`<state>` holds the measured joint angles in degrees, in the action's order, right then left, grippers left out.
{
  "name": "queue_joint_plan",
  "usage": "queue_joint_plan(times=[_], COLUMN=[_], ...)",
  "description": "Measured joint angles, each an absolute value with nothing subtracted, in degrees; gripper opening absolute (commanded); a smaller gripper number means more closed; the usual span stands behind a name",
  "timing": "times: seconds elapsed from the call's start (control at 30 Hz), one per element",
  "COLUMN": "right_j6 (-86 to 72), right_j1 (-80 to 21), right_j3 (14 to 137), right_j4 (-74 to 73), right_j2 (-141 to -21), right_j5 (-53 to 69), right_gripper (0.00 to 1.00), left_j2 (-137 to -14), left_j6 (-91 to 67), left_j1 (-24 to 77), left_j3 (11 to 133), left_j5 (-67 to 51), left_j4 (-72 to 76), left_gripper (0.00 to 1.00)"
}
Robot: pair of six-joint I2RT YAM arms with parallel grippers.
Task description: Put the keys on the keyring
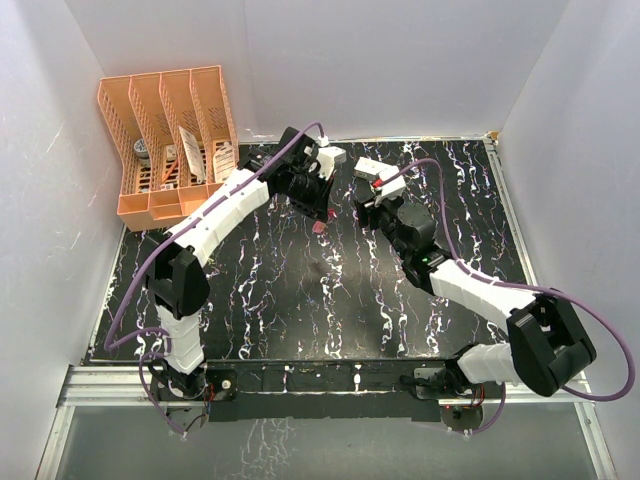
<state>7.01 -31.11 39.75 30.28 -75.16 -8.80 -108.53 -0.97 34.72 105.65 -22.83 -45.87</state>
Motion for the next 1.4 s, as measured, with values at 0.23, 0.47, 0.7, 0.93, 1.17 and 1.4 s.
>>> queue_joint_plan(times=[0.23,0.47,0.7,0.93,1.17,1.4], right_j6=[6.5,5.9,5.5,4.0,2.0,0.7], right_j1=[-31.1,-31.1,-30.8,-30.6,-30.6,-30.6], right_j3=[39.5,39.5,39.5,39.5,39.5,39.6], right_j4=[30.5,30.6,30.5,30.0,29.8,30.0], right_j2=[-73.2,-73.2,-73.3,-75.7,-77.8,-80.1], right_j5=[-4.2,2.9,11.7,16.7,18.0,17.7], right_gripper=[0.52,0.52,0.49,0.46,0.43,0.4], left_j2=[-109.0,-114.7,-116.6,-116.4,-115.8,-113.3], left_j6=[2.8,7.1,8.5,8.5,8.4,8.4], left_j1=[34.7,34.9,35.0,35.0,35.0,35.0], left_j3=[109.0,117.6,117.3,117.2,116.9,114.5], left_j5=[-19.3,-17.2,-17.6,-18.4,-19.3,-21.2], left_j4=[-48.9,-55.6,-57.5,-56.2,-55.2,-54.1], left_gripper=[0.0,0.0,0.0,0.0,0.0,0.0])
